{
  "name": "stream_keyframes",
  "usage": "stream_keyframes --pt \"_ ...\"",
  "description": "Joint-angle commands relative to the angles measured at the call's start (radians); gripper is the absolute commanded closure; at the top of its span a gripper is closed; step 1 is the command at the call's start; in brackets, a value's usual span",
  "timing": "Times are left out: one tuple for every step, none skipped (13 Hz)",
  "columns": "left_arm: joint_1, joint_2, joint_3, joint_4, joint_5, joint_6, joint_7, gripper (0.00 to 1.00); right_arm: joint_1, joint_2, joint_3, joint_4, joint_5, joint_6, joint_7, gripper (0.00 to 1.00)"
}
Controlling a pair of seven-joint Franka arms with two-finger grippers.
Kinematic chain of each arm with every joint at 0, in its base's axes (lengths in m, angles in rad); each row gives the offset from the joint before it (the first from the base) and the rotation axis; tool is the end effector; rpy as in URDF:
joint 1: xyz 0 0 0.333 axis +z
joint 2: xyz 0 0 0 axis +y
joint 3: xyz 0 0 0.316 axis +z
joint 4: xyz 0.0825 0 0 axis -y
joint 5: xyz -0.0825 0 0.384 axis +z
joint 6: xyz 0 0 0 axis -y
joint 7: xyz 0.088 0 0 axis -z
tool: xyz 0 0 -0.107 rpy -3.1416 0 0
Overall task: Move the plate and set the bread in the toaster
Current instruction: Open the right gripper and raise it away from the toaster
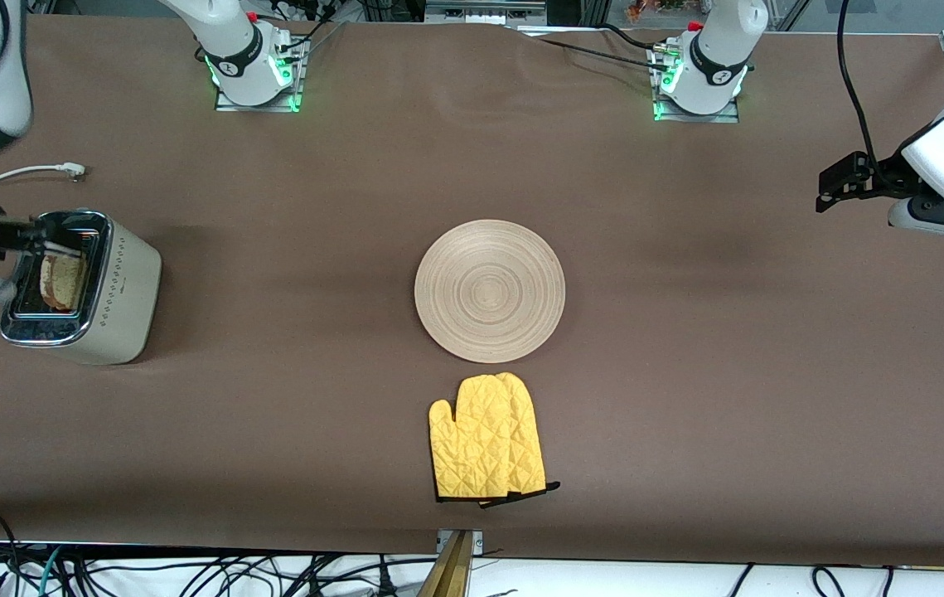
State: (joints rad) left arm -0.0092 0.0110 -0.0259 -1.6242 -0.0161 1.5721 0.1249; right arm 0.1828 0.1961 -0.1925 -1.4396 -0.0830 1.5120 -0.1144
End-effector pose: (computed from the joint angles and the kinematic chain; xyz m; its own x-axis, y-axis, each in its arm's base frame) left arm 0.5552 -0.0211 0.5934 0.9854 -0.1592 -0.0605 -0.1580 -0.9871 0.0241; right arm 0.6043 -0.0041 0.5700 0.9863 0.0980 -0.1323 0.1124 -0.9881 0.1054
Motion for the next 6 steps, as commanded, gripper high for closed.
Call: stream_keyframes --pt "-0.003 -0.011 0.006 0.001 -0.018 -0.010 -0.004 0.00 -0.005 -0.115 0.077 -0.050 0.051 -0.044 0.015 0.00" --pt "-0.003 -0.011 0.006 0.001 -0.018 -0.010 -0.004 0.00 -0.005 -0.133 0.083 -0.050 0.077 -0.076 0.034 0.00" --pt "-0.003 -0.011 0.004 0.001 -0.018 -0.010 -0.005 0.00 -0.005 -0.142 0.085 -0.050 0.081 -0.084 0.051 0.00" --pt "-0.003 -0.011 0.004 0.001 -0.018 -0.010 -0.005 0.00 -0.005 -0.144 0.087 -0.050 0.081 -0.085 0.053 0.00" --pt "-0.003 -0.011 0.006 0.001 -0.018 -0.010 -0.002 0.00 -0.005 -0.144 0.090 -0.050 0.081 -0.087 0.053 0.00" --pt "-0.003 -0.011 0.004 0.001 -0.018 -0.010 -0.002 0.00 -0.005 -0.144 0.090 -0.050 0.081 -0.088 0.044 0.00"
